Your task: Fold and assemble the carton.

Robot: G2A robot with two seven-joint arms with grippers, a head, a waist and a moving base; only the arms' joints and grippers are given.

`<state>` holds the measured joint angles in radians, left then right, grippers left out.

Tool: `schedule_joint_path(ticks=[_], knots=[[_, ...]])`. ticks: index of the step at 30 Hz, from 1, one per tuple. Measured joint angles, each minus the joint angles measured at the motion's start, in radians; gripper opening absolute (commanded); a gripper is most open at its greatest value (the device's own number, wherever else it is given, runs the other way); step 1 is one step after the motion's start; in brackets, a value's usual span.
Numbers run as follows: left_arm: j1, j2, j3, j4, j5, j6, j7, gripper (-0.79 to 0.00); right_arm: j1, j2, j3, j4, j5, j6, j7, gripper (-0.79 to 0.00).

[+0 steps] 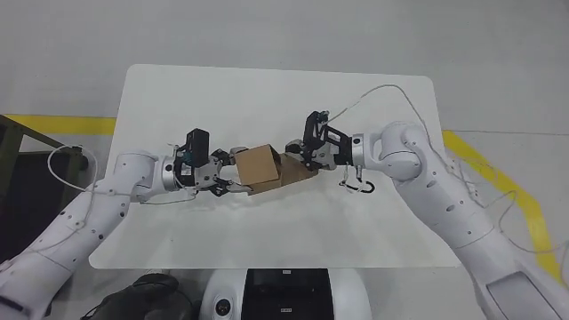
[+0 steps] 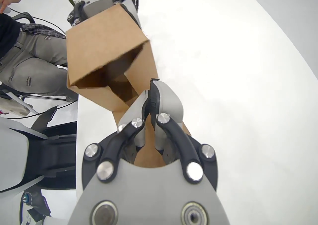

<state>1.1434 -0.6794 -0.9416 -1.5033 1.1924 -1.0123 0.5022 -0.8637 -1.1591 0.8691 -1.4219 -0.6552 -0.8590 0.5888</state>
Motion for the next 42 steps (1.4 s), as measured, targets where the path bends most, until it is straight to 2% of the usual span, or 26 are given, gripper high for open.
schedule_joint_path(ticks=[4, 8, 11, 14, 16, 31, 33, 38, 42], knots=[[0.009, 0.003, -0.009, -0.005, 0.013, 0.0, 0.01, -0.453, -0.028, 0.025, 0.071, 0.019, 0.116, -0.036, 0.035, -0.785], [0.023, 0.007, -0.019, -0.021, 0.034, 0.0, 0.027, -0.453, -0.023, 0.046, 0.099, 0.069, 0.306, -0.056, 0.15, -0.785], [0.033, 0.012, -0.024, -0.032, 0.052, 0.0, 0.041, -0.456, -0.002, 0.053, 0.078, 0.12, 0.487, -0.058, 0.267, -0.785], [0.041, 0.016, -0.03, -0.042, 0.068, 0.0, 0.055, -0.456, 0.028, 0.057, 0.037, 0.173, 0.684, -0.01, 0.365, -0.785], [0.045, 0.018, -0.032, -0.047, 0.077, 0.0, 0.064, -0.459, 0.035, 0.057, 0.025, 0.179, 0.755, 0.005, 0.378, -0.785], [0.05, 0.028, -0.035, -0.067, 0.093, 0.0, 0.107, -0.474, 0.033, 0.057, 0.027, 0.177, 0.734, 0.004, 0.375, -0.785], [0.052, 0.027, -0.041, -0.069, 0.095, 0.0, 0.106, -0.477, 0.018, 0.056, 0.02, 0.165, 0.747, 0.036, 0.362, -0.785], [0.062, 0.027, -0.056, -0.069, 0.1, 0.0, 0.104, -0.483, 0.013, 0.061, 0.012, 0.191, 0.938, 0.168, 0.489, -0.785], [0.071, 0.027, -0.063, -0.072, 0.106, 0.0, 0.106, -0.489, 0.017, 0.064, 0.037, 0.254, 1.11, 0.207, 0.575, -0.785]])
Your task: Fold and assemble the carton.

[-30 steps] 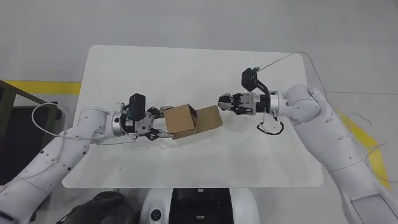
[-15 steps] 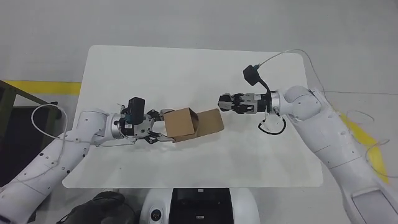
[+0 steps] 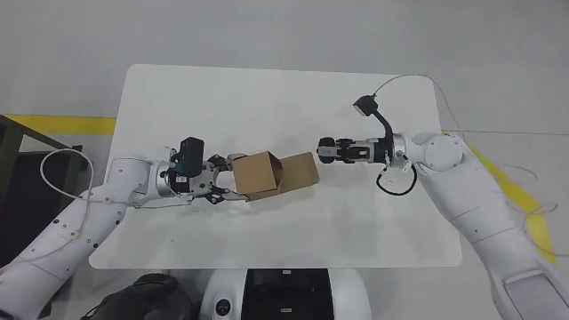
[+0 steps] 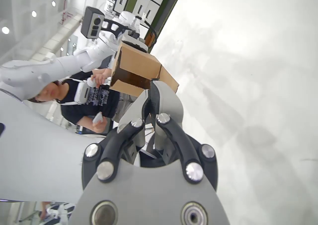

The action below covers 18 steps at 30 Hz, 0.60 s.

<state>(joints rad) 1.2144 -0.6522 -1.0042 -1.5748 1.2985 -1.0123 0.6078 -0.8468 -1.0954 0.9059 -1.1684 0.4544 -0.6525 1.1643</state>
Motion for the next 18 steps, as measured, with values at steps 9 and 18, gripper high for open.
schedule_joint_path(ticks=[9, 18], knots=[[0.013, -0.001, -0.011, -0.009, 0.01, 0.0, 0.012, -0.496, 0.043, -0.017, -0.044, 0.131, 0.063, 0.165, 0.107, -0.628], [0.02, 0.002, -0.019, -0.02, 0.019, 0.0, 0.022, -0.499, 0.083, -0.059, -0.121, 0.203, 0.068, 0.225, 0.137, -0.505]])
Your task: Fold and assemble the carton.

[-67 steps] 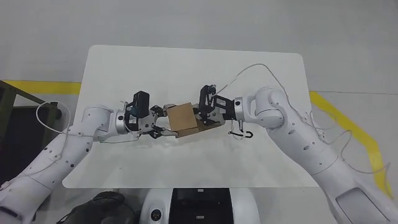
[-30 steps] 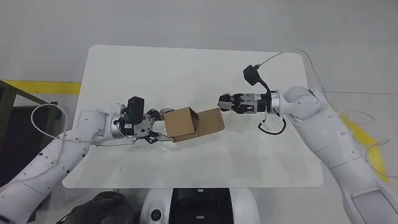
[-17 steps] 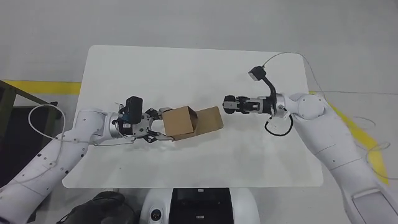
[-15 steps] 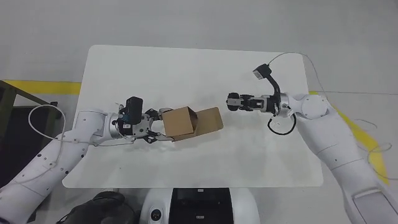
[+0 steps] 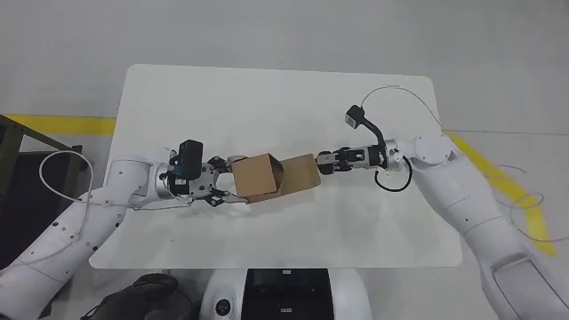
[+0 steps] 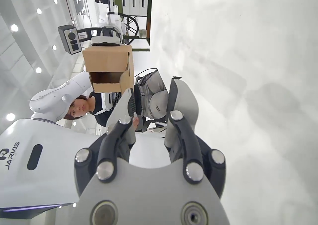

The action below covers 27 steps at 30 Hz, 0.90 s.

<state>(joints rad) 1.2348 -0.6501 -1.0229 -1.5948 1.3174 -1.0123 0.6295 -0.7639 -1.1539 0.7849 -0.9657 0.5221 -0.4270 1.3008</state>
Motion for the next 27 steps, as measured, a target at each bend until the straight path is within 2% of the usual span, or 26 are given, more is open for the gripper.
schedule_joint_path(ticks=[8, 18, 27], knots=[[-0.008, -0.005, 0.007, 0.004, 0.011, 0.0, -0.015, -0.502, 0.003, -0.038, -0.038, -0.016, 0.145, -0.028, 0.065, -0.539], [-0.024, -0.021, 0.028, 0.018, 0.02, 0.0, -0.037, -0.496, 0.016, -0.055, -0.063, -0.036, 0.136, -0.046, 0.046, -0.536], [-0.027, -0.031, 0.018, 0.034, 0.047, 0.029, -0.054, -0.486, 0.017, -0.053, -0.055, -0.072, 0.117, -0.051, 0.041, -0.419]])
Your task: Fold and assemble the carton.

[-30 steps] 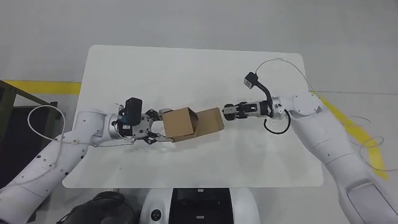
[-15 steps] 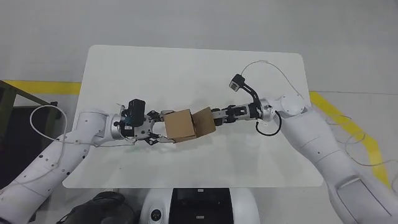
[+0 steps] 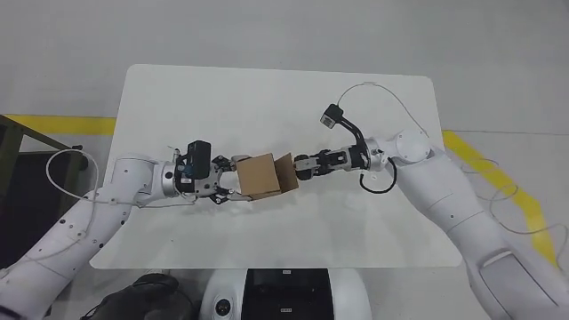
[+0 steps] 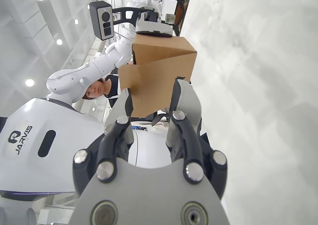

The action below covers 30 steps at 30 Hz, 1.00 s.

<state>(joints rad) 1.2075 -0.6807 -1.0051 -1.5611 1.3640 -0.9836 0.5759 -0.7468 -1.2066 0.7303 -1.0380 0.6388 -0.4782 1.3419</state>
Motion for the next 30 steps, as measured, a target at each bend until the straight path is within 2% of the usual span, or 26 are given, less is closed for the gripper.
schedule_joint_path(ticks=[7, 16, 26, 30], knots=[[-0.002, -0.012, 0.006, 0.005, 0.017, 0.022, -0.015, -0.486, -0.004, 0.005, 0.005, -0.01, -0.054, 0.007, 0.006, -0.431], [0.0, -0.021, 0.0, 0.015, 0.028, 0.037, -0.021, -0.486, -0.032, 0.009, 0.035, -0.048, 0.027, -0.008, -0.008, -0.434], [0.005, -0.03, -0.01, 0.011, 0.033, 0.032, -0.017, -0.486, -0.02, -0.003, 0.017, -0.003, 0.034, -0.001, -0.001, -0.514], [0.009, -0.032, -0.017, 0.01, 0.037, 0.029, -0.014, -0.486, -0.017, -0.01, 0.012, -0.002, 0.054, 0.002, 0.002, -0.511]])
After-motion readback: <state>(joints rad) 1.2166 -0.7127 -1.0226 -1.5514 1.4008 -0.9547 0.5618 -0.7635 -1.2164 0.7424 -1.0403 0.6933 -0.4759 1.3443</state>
